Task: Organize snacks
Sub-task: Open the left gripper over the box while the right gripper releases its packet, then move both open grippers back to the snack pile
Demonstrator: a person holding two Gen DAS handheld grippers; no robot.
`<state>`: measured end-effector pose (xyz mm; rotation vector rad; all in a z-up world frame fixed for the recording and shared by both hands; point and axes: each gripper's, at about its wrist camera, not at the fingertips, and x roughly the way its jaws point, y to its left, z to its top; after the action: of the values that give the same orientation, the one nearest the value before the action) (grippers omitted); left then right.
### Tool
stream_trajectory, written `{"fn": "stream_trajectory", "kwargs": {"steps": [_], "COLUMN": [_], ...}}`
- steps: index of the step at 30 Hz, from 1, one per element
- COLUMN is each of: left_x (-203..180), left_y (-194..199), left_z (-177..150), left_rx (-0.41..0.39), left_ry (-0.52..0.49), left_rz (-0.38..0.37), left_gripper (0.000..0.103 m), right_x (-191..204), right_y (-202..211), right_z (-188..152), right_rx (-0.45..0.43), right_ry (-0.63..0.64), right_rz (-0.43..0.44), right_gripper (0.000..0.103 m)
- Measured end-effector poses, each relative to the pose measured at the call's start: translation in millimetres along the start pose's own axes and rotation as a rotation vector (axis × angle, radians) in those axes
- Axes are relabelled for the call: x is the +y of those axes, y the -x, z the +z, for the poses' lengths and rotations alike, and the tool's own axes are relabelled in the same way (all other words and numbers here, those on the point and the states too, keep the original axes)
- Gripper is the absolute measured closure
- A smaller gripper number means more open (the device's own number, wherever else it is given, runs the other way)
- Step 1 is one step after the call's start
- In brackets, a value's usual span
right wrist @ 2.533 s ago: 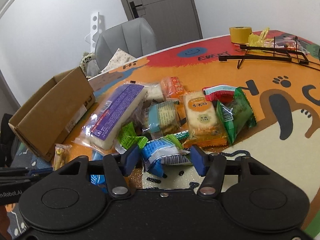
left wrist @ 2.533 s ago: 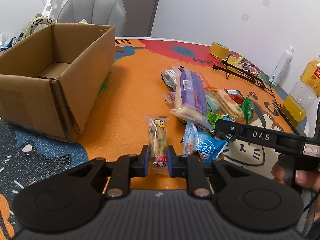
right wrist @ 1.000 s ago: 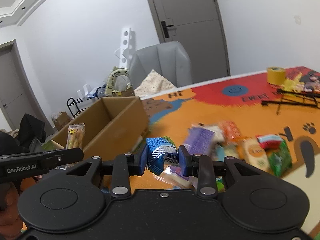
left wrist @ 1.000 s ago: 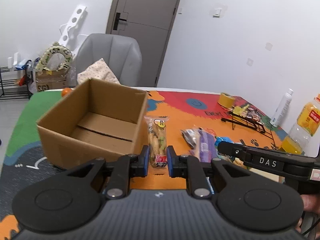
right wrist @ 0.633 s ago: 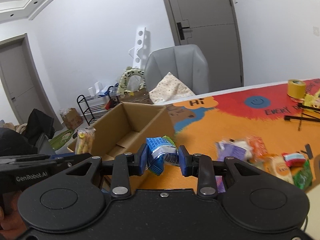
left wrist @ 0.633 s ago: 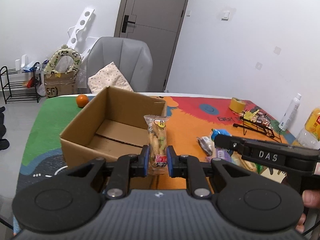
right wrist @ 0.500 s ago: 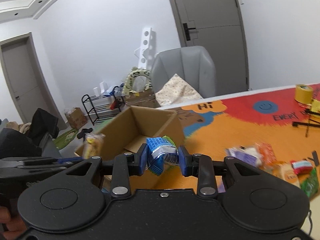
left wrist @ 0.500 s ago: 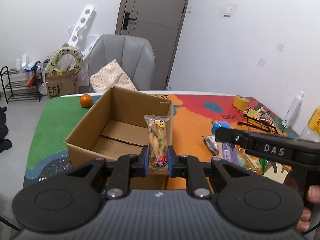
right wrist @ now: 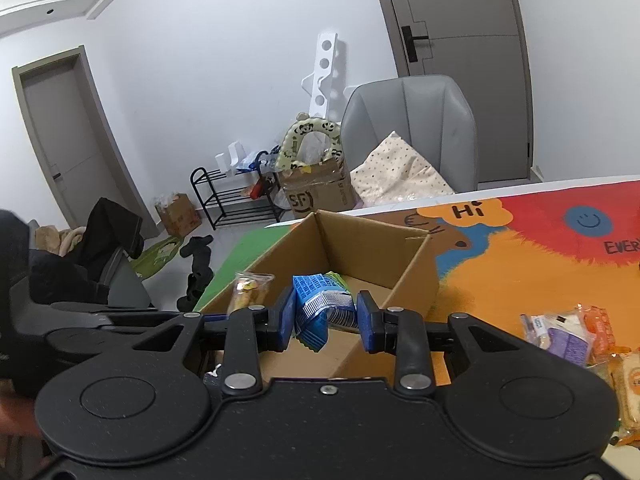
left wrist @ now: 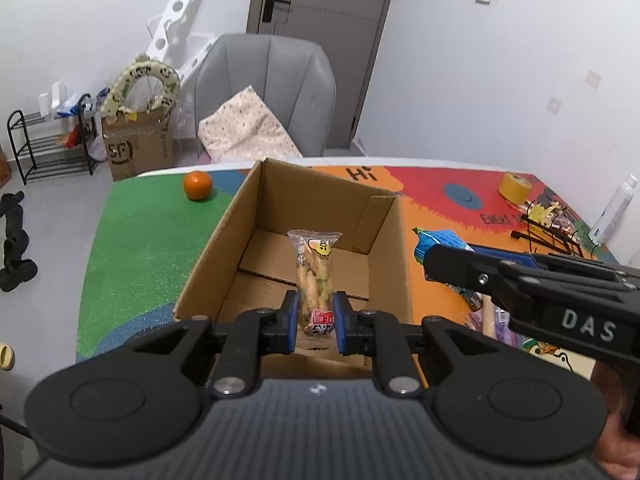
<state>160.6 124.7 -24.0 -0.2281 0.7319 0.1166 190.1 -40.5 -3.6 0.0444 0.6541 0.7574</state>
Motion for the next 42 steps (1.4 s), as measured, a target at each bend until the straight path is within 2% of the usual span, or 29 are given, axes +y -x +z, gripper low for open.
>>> {"fn": "stream_trajectory", "kwargs": {"steps": [6, 10, 16, 17, 18, 21, 23, 24, 25, 26, 27, 33, 36, 42], "left_x": [10.5, 16.7, 20.0, 21.3, 21.8, 22.1, 23.7, 24.1, 24.6, 25.0, 25.1, 24.1, 20.0, 13.4], "left_y": [-19.2, -20.2, -8.3, -6.0, -4.0, 1.8, 5.9, 8.9, 10.6, 12.8, 13.8, 15.2, 19.8, 25.8], "left_z": [10.3, 14.6, 15.1, 14.3, 13.6, 11.8, 9.9, 7.9, 6.4, 3.7, 1.3, -10.7, -20.3, -33.6], "left_rx": [0.054, 0.042, 0.029, 0.030, 0.031, 0.027, 0.022, 0.015, 0.007, -0.001, -0.005, 0.028, 0.021, 0.021], "left_ry": [-0.001, 0.027, 0.044, 0.048, 0.050, 0.043, 0.045, 0.047, 0.051, 0.058, 0.066, 0.104, 0.102, 0.123], "left_rz": [0.020, 0.032, 0.052, 0.052, 0.056, 0.064, 0.060, 0.059, 0.059, 0.062, 0.066, 0.052, 0.062, 0.054], "left_gripper": [0.086, 0.085, 0.077, 0.075, 0.073, 0.057, 0.041, 0.035, 0.025, 0.018, 0.017, 0.016, 0.015, 0.014], "right_x": [2.7, 0.8, 3.9, 3.1, 2.1, -0.1, -3.7, -5.3, -7.3, -9.7, -12.2, -29.1, -37.4, -56.0], "right_y": [-5.9, -10.8, -21.6, -23.4, -25.2, -25.6, -21.2, -17.6, -14.1, -9.7, -5.7, 13.0, 22.7, 39.6], "right_z": [7.6, 14.0, 15.0, 15.0, 15.2, 11.9, 9.3, 7.2, 5.2, 2.3, -0.6, -17.4, -24.9, -37.7], "right_rx": [0.012, 0.007, 0.015, 0.019, 0.025, 0.028, 0.027, 0.023, 0.016, 0.006, 0.000, -0.001, -0.007, -0.018], "right_ry": [-0.016, -0.031, -0.051, -0.059, -0.068, -0.073, -0.087, -0.092, -0.096, -0.100, -0.106, -0.146, -0.152, -0.175], "right_rz": [-0.001, -0.003, 0.007, 0.010, 0.016, 0.012, 0.009, 0.002, -0.002, -0.005, -0.007, -0.041, -0.056, -0.088], "right_gripper": [0.072, 0.072, 0.072, 0.069, 0.059, 0.051, 0.048, 0.042, 0.039, 0.030, 0.022, 0.005, 0.000, 0.000]}}
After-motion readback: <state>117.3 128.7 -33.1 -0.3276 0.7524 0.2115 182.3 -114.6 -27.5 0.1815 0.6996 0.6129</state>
